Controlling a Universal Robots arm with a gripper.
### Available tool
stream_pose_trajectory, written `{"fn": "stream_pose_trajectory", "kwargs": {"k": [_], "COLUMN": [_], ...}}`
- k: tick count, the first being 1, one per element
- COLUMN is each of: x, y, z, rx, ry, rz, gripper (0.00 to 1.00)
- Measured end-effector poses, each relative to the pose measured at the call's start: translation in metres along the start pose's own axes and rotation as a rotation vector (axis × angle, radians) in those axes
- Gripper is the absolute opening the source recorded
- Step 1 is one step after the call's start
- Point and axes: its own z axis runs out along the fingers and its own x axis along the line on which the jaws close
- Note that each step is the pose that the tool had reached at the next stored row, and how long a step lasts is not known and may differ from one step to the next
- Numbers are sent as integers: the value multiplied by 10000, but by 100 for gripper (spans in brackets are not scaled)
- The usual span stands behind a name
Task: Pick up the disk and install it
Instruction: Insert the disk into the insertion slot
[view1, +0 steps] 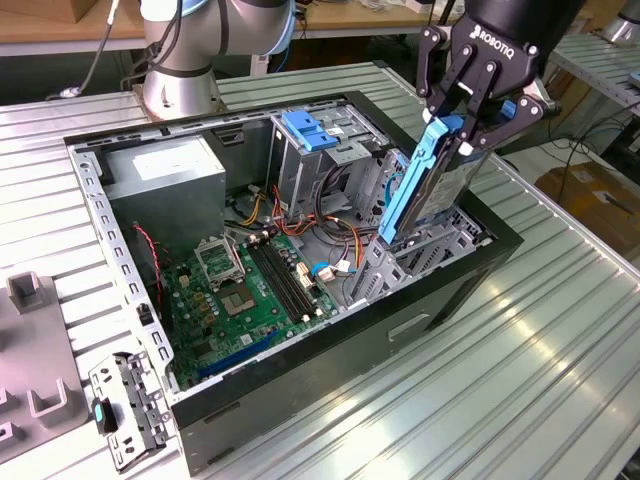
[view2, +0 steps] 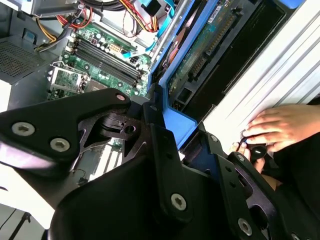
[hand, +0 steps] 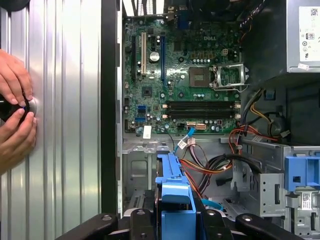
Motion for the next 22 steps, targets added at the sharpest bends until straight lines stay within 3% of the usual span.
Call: {"fn": "stream_pose_trajectory", "kwargs": {"k": [12,22], "x": [5,6], "y": [-2,-3], "z": [115,139], "rx": [1,1], "ry": [-1,1], "rz": [0,0], "gripper": [37,37]}}
